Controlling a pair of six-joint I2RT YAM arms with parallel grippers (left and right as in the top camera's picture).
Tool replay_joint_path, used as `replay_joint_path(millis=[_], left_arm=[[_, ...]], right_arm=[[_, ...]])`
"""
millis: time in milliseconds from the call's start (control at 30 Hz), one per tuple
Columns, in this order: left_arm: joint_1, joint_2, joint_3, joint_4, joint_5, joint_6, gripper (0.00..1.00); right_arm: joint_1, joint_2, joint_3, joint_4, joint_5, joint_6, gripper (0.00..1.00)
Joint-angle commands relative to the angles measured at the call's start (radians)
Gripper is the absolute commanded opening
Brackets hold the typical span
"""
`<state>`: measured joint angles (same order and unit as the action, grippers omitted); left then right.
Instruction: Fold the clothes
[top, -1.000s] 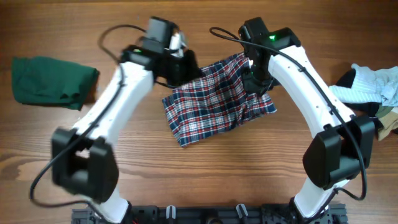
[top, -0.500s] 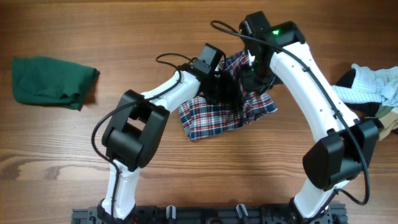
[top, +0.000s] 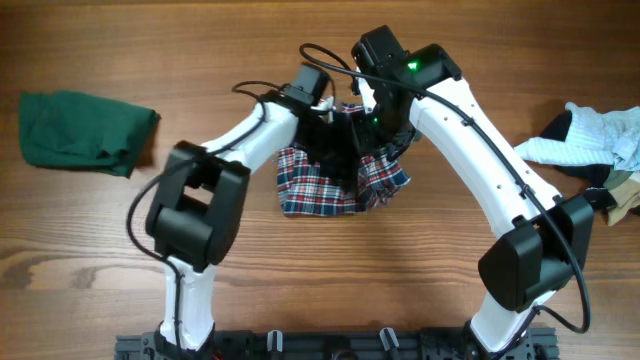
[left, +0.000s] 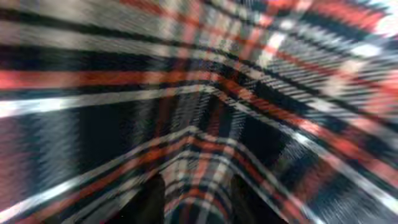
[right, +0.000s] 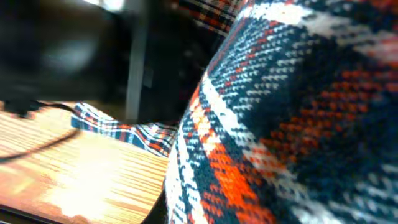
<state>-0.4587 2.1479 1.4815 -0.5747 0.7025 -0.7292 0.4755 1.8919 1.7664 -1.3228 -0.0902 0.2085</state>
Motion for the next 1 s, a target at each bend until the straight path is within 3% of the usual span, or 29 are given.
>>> replay_joint_path(millis=[0, 133, 267, 400, 567, 600, 633, 833, 867, 967], left_arm=[[0.069, -0.107, 0.008, -0.029, 0.016, 0.072, 0.36], [0.138, -0.212, 0.008, -0.052, 0.01, 0.072, 0.37], [0.277, -0.325, 0.008, -0.171, -0.099, 0.072, 0.35], [0.46, -0.493, 0.008, -0.248, -0.129, 0.148, 0.38], [0.535, -0.593, 0.008, -0.354, -0.159, 0.207, 0.39], [0.536, -0.6, 0.008, -0.36, -0.169, 0.211, 0.39], [0.536, -0.607, 0.008, -0.362, -0.17, 0.225, 0.39], [0.534, -0.61, 0.008, -0.373, -0.185, 0.229, 0.42], [0.532, -0.61, 0.008, -0.373, -0.185, 0.229, 0.44], [0.48, -0.606, 0.008, -0.369, -0.185, 0.253, 0.43]], right_arm=[[0.008, -0.033, 0.025, 0.006, -0.023, 0.007, 0.05], [0.008, -0.031, 0.025, 0.031, -0.024, 0.003, 0.05], [0.018, 0.002, 0.025, 0.074, -0.024, 0.001, 0.05], [0.09, 0.082, 0.025, 0.118, -0.027, 0.001, 0.06], [0.204, 0.224, 0.025, 0.19, -0.032, 0.005, 0.07], [0.228, 0.252, 0.025, 0.212, -0.051, 0.004, 0.36], [0.245, 0.259, 0.025, 0.215, -0.053, 0.005, 0.5], [0.147, 0.062, 0.067, 0.246, -0.064, 0.038, 0.7], [0.113, 0.032, 0.067, 0.243, -0.081, 0.037, 0.7], [0.055, 0.022, 0.064, 0.165, -0.091, 0.033, 0.43]])
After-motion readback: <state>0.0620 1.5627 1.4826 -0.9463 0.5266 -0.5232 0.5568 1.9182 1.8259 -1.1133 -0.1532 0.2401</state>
